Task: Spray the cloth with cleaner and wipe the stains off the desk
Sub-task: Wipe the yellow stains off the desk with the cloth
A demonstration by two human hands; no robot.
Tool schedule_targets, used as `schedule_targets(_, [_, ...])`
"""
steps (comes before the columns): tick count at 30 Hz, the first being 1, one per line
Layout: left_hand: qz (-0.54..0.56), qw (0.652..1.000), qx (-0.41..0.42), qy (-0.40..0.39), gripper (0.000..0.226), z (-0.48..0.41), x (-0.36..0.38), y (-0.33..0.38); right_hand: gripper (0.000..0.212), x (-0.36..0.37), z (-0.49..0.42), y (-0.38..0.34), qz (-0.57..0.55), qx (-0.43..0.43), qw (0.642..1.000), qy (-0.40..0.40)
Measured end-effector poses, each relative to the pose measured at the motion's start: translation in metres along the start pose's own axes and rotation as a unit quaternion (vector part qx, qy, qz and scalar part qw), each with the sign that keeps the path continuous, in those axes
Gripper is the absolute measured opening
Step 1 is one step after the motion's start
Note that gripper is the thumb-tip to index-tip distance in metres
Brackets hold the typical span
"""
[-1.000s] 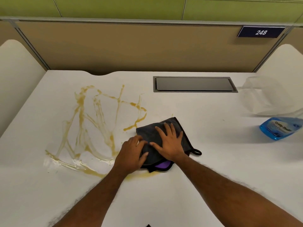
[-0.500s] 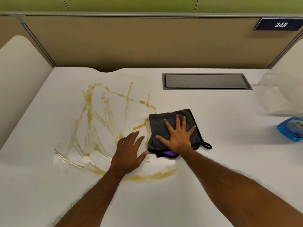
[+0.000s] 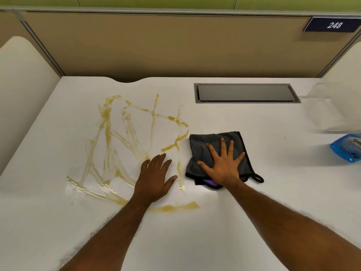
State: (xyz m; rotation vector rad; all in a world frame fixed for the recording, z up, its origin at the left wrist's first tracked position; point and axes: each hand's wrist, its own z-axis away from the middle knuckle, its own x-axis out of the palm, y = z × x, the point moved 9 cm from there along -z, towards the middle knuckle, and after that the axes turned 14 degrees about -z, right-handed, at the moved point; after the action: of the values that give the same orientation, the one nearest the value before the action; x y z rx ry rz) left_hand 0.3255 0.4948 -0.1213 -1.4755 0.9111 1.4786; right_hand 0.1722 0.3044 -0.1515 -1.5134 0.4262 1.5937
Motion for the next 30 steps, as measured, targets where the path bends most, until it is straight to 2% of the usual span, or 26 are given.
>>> schedule_targets(4, [0.016, 1.000, 0.005, -0.017, 0.061, -0.001, 0.004, 0.001, 0.082, 0.013, 0.044, 0.011, 0.015, -0.088, 0.996, 0.007])
schedule_targets(6, [0.036, 0.999, 0.000, -0.021, 0.058, -0.001, 0.006, 0.002, 0.080, 0.011, 0.049, 0.022, 0.011, -0.101, 0.995, 0.008])
schedule_targets(12, [0.038, 0.999, 0.007, -0.010, 0.053, -0.003, 0.001, 0.001, 0.093, -0.002, 0.014, 0.006, -0.006, -0.006, 1.000, 0.009])
schedule_targets(14, [0.016, 0.999, 0.008, -0.028, 0.056, -0.004, 0.002, 0.002, 0.096, 0.007, 0.030, -0.007, 0.000, -0.048, 0.999, -0.005])
schedule_targets(16, [0.008, 0.999, 0.001, -0.040, 0.058, -0.003, 0.003, 0.003, 0.094, 0.019, 0.063, -0.009, 0.010, -0.126, 0.992, -0.012])
schedule_targets(19, [0.018, 0.999, -0.013, -0.046, 0.060, -0.002, 0.005, 0.005, 0.085, 0.017, 0.088, 0.018, 0.004, -0.193, 0.981, -0.007])
schedule_targets(21, [0.033, 0.998, -0.028, -0.043, 0.059, -0.001, 0.007, 0.007, 0.084, 0.006, 0.076, 0.032, 0.012, -0.188, 0.982, -0.012])
schedule_targets(26, [0.047, 0.996, -0.057, -0.041, 0.060, -0.001, 0.008, 0.010, 0.091, -0.001, 0.044, 0.024, 0.004, -0.061, 0.998, 0.002])
schedule_targets(28, [0.050, 0.996, -0.064, -0.045, 0.059, -0.001, 0.009, 0.010, 0.091, 0.008, 0.058, 0.015, 0.000, -0.088, 0.996, -0.004])
schedule_targets(30, [0.049, 0.995, -0.072, -0.044, 0.058, -0.003, 0.007, 0.010, 0.086, 0.014, 0.082, 0.018, 0.000, -0.165, 0.986, -0.003])
